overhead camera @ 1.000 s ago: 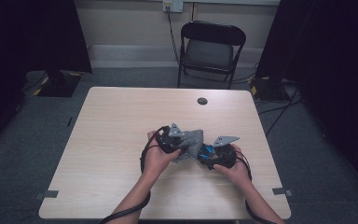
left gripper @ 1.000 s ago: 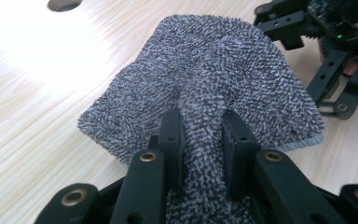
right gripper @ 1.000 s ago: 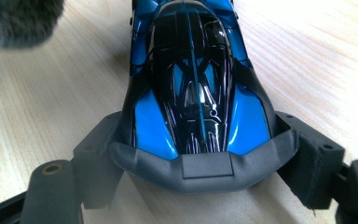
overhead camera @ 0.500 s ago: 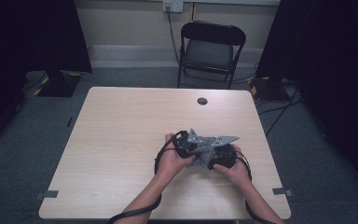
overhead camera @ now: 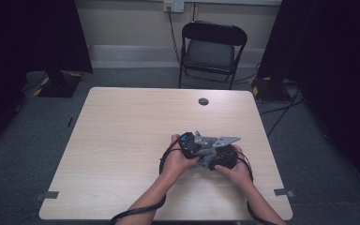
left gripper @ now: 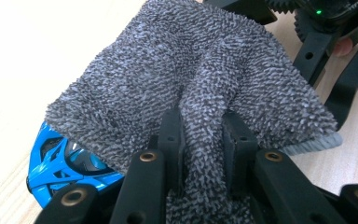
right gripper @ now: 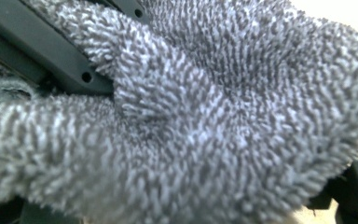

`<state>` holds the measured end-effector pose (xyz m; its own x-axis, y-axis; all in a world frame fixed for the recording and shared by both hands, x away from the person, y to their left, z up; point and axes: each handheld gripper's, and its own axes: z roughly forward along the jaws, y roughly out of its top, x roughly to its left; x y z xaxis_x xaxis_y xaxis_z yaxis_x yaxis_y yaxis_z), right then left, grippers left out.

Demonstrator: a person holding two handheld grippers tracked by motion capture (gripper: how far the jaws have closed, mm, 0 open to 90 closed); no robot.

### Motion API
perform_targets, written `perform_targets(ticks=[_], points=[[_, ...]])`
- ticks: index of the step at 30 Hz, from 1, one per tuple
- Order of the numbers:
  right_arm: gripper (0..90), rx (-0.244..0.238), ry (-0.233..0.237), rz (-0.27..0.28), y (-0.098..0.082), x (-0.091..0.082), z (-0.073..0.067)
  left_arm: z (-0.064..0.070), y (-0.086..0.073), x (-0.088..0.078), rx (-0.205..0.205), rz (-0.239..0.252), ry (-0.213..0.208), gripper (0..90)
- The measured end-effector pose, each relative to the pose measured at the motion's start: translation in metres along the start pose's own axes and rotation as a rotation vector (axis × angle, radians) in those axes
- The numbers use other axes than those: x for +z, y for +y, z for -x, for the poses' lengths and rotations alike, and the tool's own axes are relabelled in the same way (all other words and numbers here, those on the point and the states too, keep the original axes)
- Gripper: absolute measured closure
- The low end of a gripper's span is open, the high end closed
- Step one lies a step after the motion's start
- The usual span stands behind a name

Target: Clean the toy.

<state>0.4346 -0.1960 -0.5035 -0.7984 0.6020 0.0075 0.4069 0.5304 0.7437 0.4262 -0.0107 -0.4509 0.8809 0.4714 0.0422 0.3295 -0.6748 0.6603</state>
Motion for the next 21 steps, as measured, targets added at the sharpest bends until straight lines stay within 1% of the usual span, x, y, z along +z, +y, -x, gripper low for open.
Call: perform_targets(ticks=[4, 7, 13, 19, 21], points=[[23.6, 0.001, 0.000, 0.000, 0.000, 0.000, 0.000, -0.001, 0.000, -0.001, 0.003, 0.000, 0.003, 72.7], [23.6, 0.001, 0.000, 0.000, 0.000, 0.000, 0.000, -0.002, 0.000, -0.003, 0.007, -0.001, 0.016, 72.6], [23.6, 0.000, 0.000, -0.001, 0.000, 0.000, 0.000, -0.009, -0.003, -0.004, -0.018, 0.005, 0.019, 72.6], [23.6, 0.001, 0.002, -0.001, 0.000, 0.000, 0.000, -0.019, -0.006, -0.008, -0.038, 0.002, 0.049, 72.5], [23.6, 0.000, 0.002, -0.001, 0.000, 0.000, 0.000, -0.024, -0.009, -0.009, -0.052, 0.001, 0.057, 72.5]])
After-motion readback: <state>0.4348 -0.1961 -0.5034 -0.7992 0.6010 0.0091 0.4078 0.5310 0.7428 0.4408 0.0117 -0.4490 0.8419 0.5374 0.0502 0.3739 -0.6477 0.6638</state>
